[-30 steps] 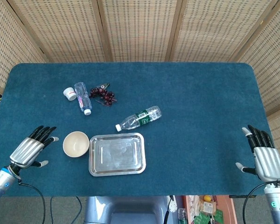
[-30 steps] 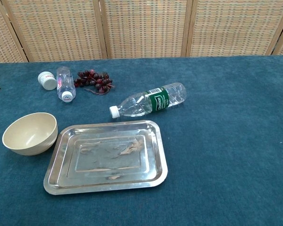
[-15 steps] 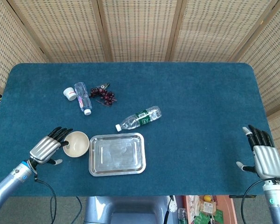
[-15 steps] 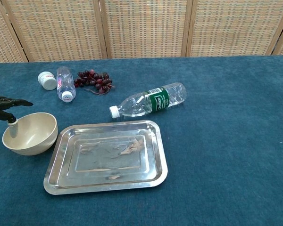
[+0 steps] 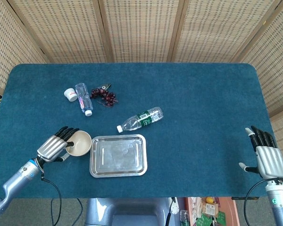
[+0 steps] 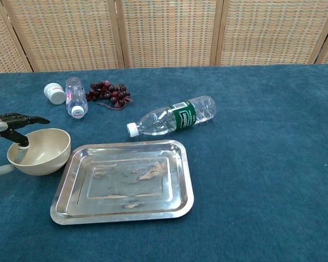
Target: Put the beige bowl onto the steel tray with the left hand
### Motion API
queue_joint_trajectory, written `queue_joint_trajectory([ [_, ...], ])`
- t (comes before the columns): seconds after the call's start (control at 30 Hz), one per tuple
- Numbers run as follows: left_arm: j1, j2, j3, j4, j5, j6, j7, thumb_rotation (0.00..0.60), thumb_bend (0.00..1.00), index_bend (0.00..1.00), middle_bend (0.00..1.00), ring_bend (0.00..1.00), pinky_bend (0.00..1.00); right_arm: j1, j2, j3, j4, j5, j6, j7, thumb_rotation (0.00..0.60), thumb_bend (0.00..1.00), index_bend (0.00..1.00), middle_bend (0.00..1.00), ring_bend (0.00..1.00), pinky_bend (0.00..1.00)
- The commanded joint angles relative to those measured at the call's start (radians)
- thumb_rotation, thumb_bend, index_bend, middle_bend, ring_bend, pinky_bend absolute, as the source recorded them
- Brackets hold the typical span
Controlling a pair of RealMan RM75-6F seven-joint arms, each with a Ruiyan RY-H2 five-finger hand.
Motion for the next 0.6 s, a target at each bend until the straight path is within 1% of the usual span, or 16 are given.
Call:
queue_joint_trajectory([
  [0.03, 0.0, 0.005, 0.001, -0.005, 0.0, 0.017, -0.006, 0.6, 0.41, 0.59, 0.0, 0.0, 0.0, 0.0, -0.001, 0.0, 0.0, 0.001, 0.0, -0.001, 0.6, 0.0, 0.0, 0.0, 0.0, 0.0],
  [0.23, 0.002, 0.041, -0.002, -0.036, 0.027, 0.104, -0.015, 0.6, 0.42, 0.61, 0.0, 0.0, 0.0, 0.001, -0.003, -0.001, 0.002, 0.007, -0.003, -0.002, 0.6, 0.0, 0.0, 0.0, 0.0, 0.0],
  [0.4, -0.006, 0.102, -0.011, -0.102, 0.059, 0.172, 0.027, 0.6, 0.43, 0.62, 0.0, 0.0, 0.0, 0.004, -0.005, 0.0, 0.004, 0.012, -0.007, -0.005, 0.6, 0.0, 0.0, 0.0, 0.0, 0.0],
  [0.47, -0.016, 0.125, -0.014, -0.139, 0.075, 0.186, 0.052, 0.6, 0.43, 0.62, 0.0, 0.0, 0.0, 0.005, -0.007, 0.0, 0.006, 0.016, -0.009, -0.006, 0.6, 0.0, 0.0, 0.0, 0.0, 0.0],
  [0.6, -0.044, 0.142, -0.015, -0.199, 0.111, 0.185, 0.094, 0.6, 0.43, 0.62, 0.0, 0.0, 0.0, 0.007, -0.009, 0.002, 0.009, 0.023, -0.012, -0.009, 0.6, 0.0, 0.0, 0.0, 0.0, 0.0],
])
